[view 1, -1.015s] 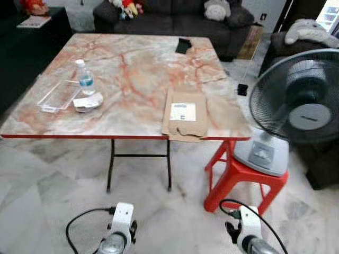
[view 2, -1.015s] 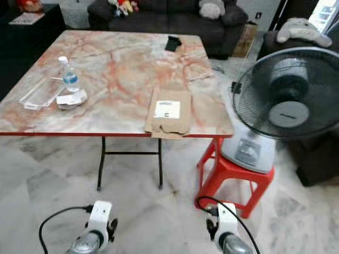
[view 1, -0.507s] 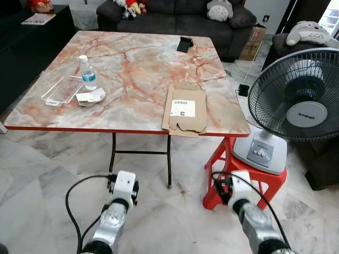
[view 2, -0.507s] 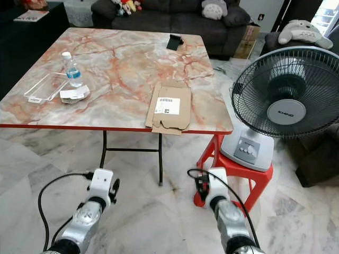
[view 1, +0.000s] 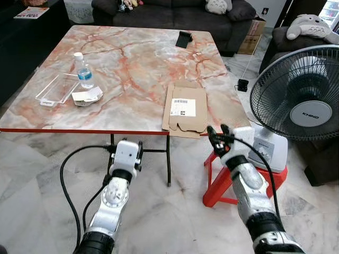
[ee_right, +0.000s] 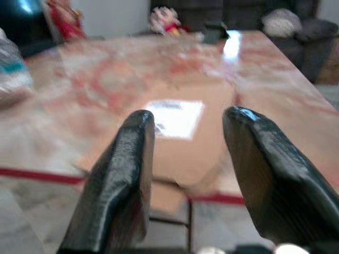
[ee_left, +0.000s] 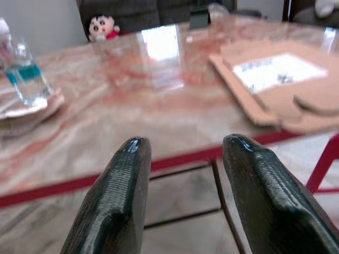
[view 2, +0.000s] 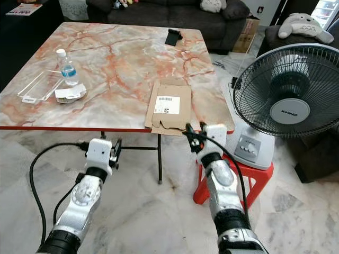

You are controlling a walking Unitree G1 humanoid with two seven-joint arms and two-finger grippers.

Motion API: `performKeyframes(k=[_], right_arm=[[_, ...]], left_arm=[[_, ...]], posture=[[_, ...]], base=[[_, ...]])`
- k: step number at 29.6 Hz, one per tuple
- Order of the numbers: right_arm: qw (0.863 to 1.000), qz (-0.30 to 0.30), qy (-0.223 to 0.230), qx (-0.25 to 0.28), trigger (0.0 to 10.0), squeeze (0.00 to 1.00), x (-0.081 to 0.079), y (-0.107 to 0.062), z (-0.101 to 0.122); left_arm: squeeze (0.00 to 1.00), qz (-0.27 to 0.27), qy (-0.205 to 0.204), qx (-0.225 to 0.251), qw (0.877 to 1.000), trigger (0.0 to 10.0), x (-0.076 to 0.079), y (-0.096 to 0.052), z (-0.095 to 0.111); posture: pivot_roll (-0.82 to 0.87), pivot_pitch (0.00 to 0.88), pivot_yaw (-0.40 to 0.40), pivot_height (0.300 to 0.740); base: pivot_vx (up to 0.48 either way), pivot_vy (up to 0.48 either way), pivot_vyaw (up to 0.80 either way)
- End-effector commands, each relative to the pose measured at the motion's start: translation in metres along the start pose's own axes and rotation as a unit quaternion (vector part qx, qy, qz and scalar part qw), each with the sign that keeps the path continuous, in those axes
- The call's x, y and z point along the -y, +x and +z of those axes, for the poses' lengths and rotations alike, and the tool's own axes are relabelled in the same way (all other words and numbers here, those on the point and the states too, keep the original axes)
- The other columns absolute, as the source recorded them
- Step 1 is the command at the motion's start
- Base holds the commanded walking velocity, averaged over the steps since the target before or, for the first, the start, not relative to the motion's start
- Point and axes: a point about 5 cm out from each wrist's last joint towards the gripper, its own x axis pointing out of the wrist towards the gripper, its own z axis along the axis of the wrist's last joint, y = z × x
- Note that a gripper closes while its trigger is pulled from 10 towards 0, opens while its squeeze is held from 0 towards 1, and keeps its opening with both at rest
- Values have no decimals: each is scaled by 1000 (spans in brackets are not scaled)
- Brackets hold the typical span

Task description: Picking trash to rubbish bin

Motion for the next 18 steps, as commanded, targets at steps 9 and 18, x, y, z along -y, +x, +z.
performKeyframes(k=[9,18], right_arm=[[1000,3,26,17,10000,0,-17,17,15],[1000,5,15,23,10000,0,-19,19,19]], left_arm=[[0,15,-27,26,999,10000,-5,18,21],[0,8,-26,22,999,10000,-3,23,21]], posture=[[-3,1,-52,740],[-16,0,-48,740]], base=[[0,0,0],[263,0,114]])
